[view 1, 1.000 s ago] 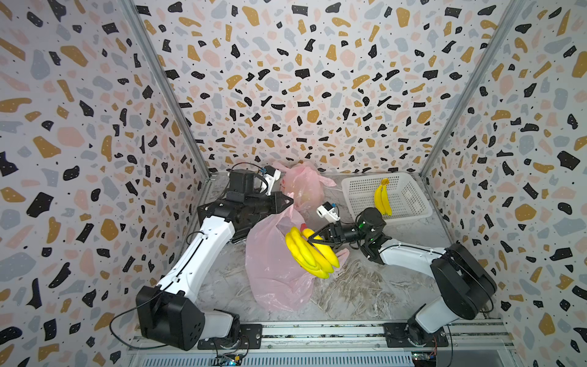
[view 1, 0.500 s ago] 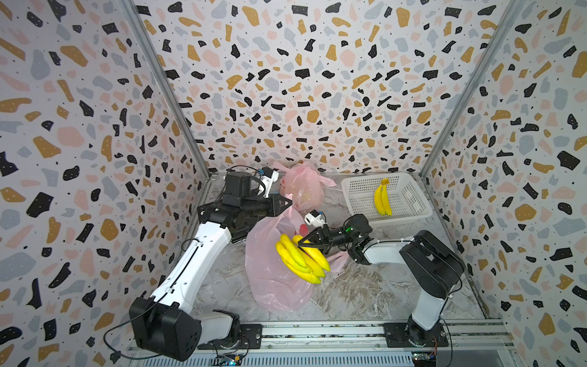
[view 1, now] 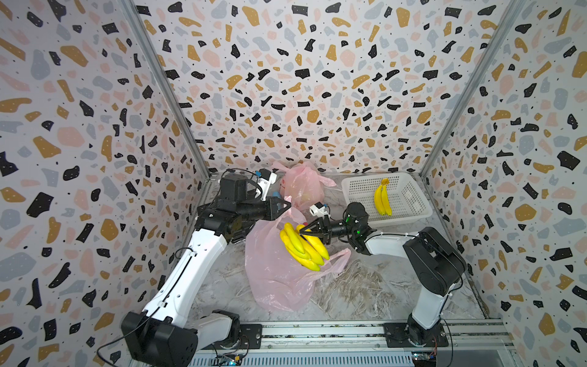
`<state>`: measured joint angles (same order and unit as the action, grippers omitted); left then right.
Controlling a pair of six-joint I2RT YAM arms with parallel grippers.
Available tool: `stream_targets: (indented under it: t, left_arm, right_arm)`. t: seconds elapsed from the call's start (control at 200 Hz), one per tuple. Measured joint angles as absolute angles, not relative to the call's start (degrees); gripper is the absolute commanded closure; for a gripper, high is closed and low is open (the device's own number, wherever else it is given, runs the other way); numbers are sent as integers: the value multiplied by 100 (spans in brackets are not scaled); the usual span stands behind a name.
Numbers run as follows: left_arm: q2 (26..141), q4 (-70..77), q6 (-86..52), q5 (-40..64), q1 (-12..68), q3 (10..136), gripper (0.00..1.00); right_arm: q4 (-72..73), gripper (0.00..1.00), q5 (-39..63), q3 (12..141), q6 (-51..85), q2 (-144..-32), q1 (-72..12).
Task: Place the banana into a plastic bag & tie a knot
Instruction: Place the banana into the plastic bag.
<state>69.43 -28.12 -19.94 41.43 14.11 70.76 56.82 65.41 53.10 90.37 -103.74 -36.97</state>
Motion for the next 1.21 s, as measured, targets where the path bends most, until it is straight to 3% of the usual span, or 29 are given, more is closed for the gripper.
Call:
stream_targets:
  t: [0.536, 0.866, 1.206]
  left_arm:
    - [6910, -2976, -1992, 4654, 1409, 7076, 100]
    - [6875, -2182, -2609, 5203, 1431, 6720, 100]
    - [6960, -1863, -2799, 5194, 1431, 6534, 100]
  right_arm:
    - [3583, 100, 5944, 5487, 7942, -10285, -3341]
    - [-1028, 100, 4278, 6973, 5516, -9288, -3262]
    - [-3181, 100, 2414, 7891, 5780, -9312, -3459]
